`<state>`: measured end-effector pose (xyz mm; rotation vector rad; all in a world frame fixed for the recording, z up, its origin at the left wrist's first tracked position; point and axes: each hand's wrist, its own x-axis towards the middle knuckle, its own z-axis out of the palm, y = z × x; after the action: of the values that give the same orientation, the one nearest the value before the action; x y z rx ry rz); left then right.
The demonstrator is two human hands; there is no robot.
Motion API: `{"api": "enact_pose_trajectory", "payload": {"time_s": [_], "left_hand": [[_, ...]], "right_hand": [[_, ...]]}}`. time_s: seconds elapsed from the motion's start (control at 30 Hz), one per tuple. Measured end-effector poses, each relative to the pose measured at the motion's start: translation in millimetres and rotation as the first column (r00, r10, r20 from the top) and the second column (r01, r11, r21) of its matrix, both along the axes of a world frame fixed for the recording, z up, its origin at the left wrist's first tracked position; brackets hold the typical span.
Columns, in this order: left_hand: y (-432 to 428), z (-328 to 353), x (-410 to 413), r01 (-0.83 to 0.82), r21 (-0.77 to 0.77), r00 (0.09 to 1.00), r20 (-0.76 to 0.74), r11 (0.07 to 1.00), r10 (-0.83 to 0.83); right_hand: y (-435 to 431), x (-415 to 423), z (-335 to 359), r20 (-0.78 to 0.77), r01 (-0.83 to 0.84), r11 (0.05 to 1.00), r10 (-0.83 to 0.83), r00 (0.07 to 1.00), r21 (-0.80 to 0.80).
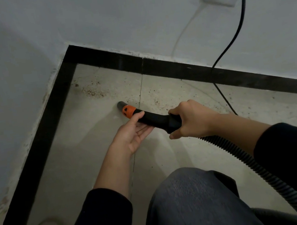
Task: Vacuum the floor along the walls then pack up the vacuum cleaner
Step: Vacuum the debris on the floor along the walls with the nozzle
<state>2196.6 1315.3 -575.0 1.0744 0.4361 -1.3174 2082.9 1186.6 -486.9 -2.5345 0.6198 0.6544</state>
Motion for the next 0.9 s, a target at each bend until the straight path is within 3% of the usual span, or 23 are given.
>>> {"api": "enact_pose_trajectory", "payload": {"time_s": [0.5, 0.9], "left_hand": [[-12.4, 7.0, -29.4, 0.118, -0.039, 0.989, -0.084, 0.992, -0.121], [-18.9, 8.1, -28.5, 0.107, -0.019, 0.993, -0.039, 0.994, -0.107]], "right_hand": [[-15.5, -38.6, 9.0, -0.037, 0.065, 0.998, -0.064, 0.997, 0.017], [-14.5, -33.6, 11.2, -0.031, 0.085, 0.996, -0.084, 0.996, 0.01]]}}
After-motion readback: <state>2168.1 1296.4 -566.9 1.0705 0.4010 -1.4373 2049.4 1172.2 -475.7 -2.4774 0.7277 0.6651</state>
